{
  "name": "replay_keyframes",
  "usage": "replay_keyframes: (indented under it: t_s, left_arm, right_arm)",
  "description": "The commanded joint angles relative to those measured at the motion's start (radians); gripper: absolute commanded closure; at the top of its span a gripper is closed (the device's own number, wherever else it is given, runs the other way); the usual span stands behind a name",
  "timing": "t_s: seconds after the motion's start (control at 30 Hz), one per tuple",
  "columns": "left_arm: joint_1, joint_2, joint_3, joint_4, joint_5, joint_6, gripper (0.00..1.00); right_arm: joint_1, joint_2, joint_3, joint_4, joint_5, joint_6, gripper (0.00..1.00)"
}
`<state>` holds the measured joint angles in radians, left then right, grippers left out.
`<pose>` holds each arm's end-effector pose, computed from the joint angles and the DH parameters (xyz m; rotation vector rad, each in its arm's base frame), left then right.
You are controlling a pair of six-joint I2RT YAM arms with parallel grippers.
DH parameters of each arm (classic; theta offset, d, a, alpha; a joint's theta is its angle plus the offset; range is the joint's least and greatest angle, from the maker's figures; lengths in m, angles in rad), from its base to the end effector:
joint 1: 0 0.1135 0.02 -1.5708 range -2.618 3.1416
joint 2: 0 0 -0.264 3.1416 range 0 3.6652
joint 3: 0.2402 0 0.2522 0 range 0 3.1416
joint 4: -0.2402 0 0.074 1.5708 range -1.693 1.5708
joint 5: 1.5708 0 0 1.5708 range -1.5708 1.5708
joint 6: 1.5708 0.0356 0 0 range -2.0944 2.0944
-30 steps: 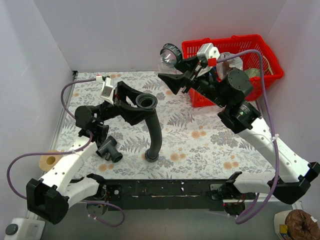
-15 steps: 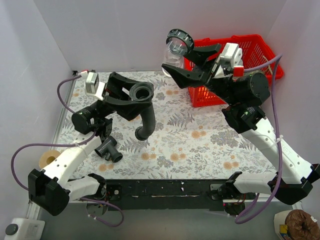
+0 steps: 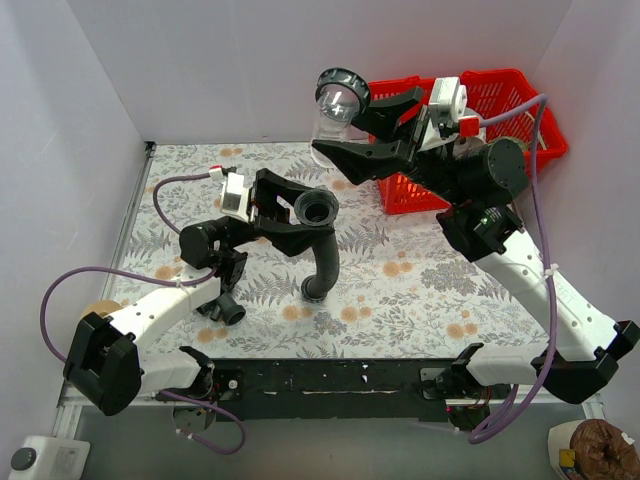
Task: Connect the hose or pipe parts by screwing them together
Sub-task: Install the adaptor on the pipeline.
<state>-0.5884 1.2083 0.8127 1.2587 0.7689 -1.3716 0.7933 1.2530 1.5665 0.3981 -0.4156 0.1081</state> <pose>0.1861 -0.1540 0.3970 0.5182 1.1029 -2.0324 0.1530 0.1759 0.5665 -0.6818 0.6977 1.0108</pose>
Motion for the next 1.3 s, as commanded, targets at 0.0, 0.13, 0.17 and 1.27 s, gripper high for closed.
replay_keyframes:
  t_s: [0.0, 0.13, 0.17, 1.27]
  left_arm:
    - [-0.022, -0.007, -0.003, 0.065, -0.003, 0.105, 1.00]
    - [-0.028, -0.004, 0.006, 0.059, -0.016, 0.124, 1.00]
    - [-0.028, -0.003, 0.006, 0.056, -0.017, 0.129, 1.00]
    - [-0.028, -0.023, 0.013, 0.016, -0.117, 0.167, 1.00]
  right_arm:
    - [0.001, -0.029, -0.016, 0.024, -0.040, 0.103, 0.99]
    - [0.001, -0.033, -0.060, 0.028, -0.080, 0.154, 0.99]
    - [0.001, -0.033, -0.066, 0.028, -0.090, 0.166, 0.99]
    - [0.000, -0.039, -0.218, 0.011, -0.216, 0.217, 0.99]
